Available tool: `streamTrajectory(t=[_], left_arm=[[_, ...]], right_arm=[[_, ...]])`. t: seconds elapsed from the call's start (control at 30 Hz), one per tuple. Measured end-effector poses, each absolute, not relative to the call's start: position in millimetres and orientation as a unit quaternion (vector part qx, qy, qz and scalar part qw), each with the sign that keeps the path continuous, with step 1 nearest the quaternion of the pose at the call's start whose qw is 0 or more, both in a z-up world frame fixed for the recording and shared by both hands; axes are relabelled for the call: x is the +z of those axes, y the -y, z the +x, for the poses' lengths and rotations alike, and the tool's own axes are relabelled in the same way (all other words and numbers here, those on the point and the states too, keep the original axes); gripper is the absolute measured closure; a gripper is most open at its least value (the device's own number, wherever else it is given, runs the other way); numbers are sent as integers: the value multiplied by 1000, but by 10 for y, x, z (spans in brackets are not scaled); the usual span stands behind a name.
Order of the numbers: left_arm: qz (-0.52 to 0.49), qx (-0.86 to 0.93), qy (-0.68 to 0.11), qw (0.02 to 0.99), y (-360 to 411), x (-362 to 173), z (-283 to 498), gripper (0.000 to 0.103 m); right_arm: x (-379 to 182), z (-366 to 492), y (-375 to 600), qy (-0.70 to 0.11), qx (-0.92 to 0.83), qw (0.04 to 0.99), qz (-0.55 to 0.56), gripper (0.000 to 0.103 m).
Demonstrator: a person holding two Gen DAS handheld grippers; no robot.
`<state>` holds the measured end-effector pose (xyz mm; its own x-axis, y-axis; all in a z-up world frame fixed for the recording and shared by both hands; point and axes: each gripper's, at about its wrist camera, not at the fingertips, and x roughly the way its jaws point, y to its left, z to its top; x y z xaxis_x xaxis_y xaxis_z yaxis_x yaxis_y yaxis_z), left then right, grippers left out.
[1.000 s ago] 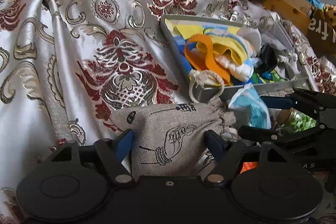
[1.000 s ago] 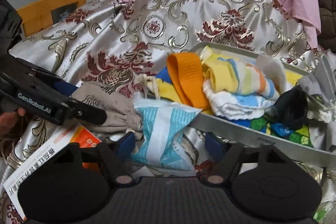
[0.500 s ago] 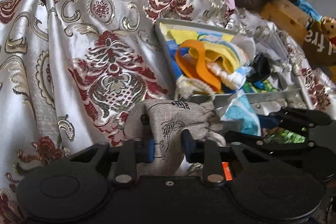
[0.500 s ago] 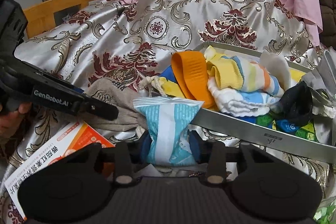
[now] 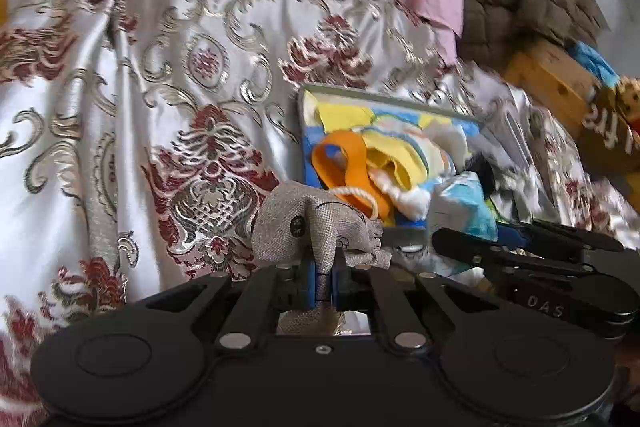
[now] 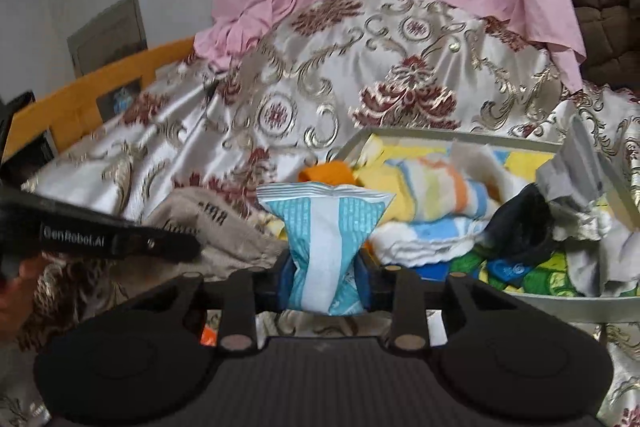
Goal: Organize soft objects
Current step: 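Grasp the beige drawstring pouch with the left tool while the right tool grasps the blue wet-wipe pack, then carry the beige pouch and wet-wipe pack with both tools over the frog tray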
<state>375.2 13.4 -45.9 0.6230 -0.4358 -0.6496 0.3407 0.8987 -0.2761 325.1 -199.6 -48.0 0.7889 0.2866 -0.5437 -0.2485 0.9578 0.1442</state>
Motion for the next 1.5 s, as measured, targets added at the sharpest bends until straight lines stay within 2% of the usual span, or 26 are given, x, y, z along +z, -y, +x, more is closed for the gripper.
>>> streamTrajectory(t=[0.3, 0.5, 0.73, 0.93, 1.1, 1.37, 1.5], left_arm=[[-116, -182, -307, 927, 99, 1, 3844, 97], [-129, -184, -268, 937, 608, 112, 4389, 96], [-186, -167, -292, 923, 1004, -243, 5053, 96], [-188, -164, -331, 910, 1183, -567, 5228, 96], [-209, -159, -347, 900, 1159, -716, 5233, 95], [-207, -145, -353, 901, 1153, -718, 5200, 88], [-186, -141, -345, 909, 1183, -674, 5156, 79]], right_arm=[[-210, 3523, 2444, -251, 115, 958, 82, 68], [-69, 4034, 2654, -251, 97, 962, 40, 68], [-163, 4687, 3008, -309, 74, 947, 58, 68], [-417, 4923, 3075, -356, 64, 932, 26, 67], [-517, 4937, 3095, -365, 61, 928, 36, 65], [-489, 4892, 3047, -362, 64, 930, 28, 61], [-478, 4873, 3053, -361, 64, 930, 27, 54]])
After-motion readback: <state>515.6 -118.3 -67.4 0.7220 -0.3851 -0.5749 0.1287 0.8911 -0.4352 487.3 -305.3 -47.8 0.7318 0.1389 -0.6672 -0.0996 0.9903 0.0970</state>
